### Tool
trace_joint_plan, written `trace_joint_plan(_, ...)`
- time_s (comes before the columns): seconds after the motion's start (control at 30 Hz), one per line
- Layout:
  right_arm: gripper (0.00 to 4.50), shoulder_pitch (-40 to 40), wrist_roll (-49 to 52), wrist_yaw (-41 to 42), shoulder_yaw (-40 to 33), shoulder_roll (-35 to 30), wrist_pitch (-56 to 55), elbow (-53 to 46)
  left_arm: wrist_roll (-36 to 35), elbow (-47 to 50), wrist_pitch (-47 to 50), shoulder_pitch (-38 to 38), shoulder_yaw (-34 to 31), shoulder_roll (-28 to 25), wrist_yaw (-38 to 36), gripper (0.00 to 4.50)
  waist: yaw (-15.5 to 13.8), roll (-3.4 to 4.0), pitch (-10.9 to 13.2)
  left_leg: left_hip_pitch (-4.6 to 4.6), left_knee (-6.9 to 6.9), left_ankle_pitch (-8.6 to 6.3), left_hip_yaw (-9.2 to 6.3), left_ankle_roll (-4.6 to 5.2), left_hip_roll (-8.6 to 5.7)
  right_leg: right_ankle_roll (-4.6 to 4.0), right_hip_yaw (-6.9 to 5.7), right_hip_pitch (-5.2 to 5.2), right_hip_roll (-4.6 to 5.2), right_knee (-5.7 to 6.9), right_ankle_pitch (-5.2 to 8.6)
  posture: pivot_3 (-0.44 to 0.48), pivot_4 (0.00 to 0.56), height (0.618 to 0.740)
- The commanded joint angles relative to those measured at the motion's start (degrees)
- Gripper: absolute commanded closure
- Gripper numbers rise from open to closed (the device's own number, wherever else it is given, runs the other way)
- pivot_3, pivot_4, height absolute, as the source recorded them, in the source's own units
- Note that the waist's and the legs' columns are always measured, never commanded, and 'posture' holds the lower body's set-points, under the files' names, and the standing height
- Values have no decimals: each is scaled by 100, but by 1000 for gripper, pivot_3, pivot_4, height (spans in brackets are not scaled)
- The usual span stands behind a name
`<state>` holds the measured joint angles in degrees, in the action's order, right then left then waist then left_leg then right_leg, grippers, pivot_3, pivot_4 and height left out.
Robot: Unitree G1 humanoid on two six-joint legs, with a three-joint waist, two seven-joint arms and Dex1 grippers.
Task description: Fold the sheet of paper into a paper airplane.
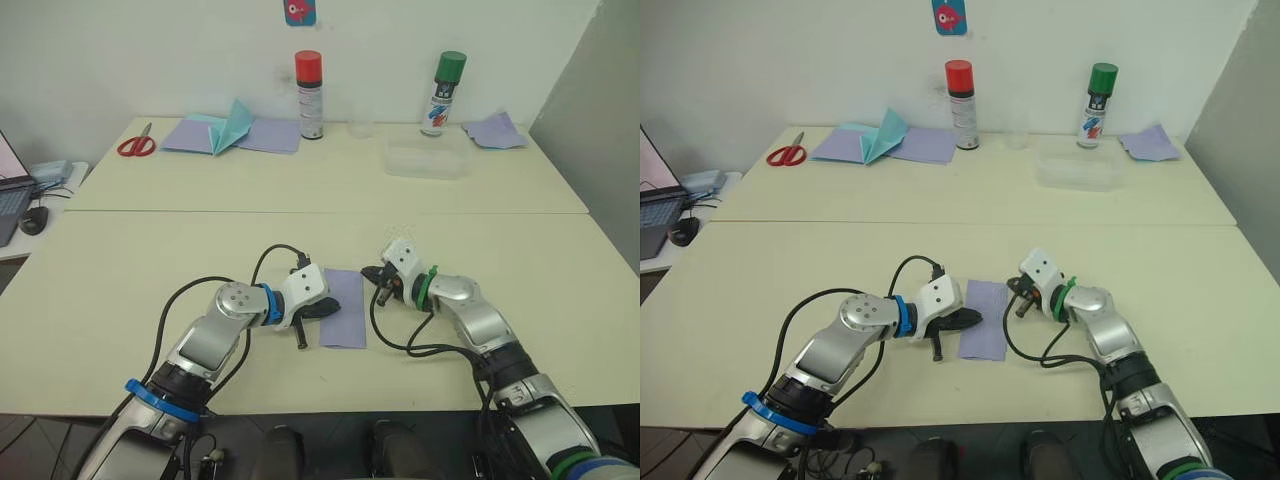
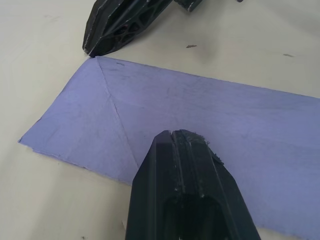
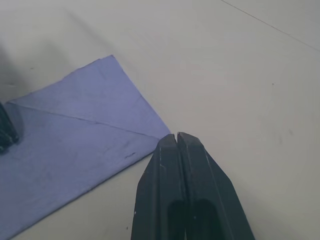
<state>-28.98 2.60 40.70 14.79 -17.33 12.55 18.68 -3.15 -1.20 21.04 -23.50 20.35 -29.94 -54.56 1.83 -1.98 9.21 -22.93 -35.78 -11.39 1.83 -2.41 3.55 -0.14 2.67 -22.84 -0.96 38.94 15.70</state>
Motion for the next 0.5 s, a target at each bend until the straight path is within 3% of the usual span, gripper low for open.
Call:
trace_joint_plan(0.03, 4460, 183, -78, 120, 117, 10, -73, -119, 248, -358, 108, 142, 292, -31, -67, 4500, 0, 0, -2, 0, 0, 0, -1, 0, 0, -1, 0, 0, 0, 0, 1, 0, 150, 740)
trace_joint_plan(0.5, 4460, 534, -340, 691, 546, -182, -657, -539, 302, -546, -15, 31, 291, 11, -111, 4500, 0, 2, -3, 2, -1, 0, -2, 0, 1, -29, -1, -1, 0, 0, 17, 0, 150, 740)
